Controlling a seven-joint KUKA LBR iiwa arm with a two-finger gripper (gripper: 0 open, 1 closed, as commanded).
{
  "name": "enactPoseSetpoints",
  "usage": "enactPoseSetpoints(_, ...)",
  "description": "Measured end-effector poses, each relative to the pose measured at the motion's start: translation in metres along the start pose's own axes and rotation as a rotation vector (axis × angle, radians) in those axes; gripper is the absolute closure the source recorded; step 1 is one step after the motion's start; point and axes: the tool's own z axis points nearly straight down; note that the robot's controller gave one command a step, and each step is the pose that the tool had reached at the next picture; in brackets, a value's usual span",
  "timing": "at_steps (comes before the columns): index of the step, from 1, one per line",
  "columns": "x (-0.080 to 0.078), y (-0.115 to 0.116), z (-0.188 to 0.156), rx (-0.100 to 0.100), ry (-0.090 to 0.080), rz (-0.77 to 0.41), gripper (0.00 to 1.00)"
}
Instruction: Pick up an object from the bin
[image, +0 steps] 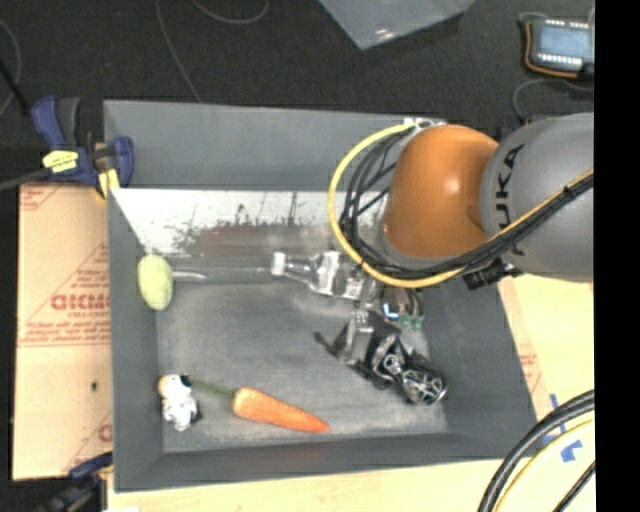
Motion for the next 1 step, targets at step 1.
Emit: enactPoseSetpoints(1,0.0283,-0.0407,0.0309,0.001,0.000,-0.005,0.00)
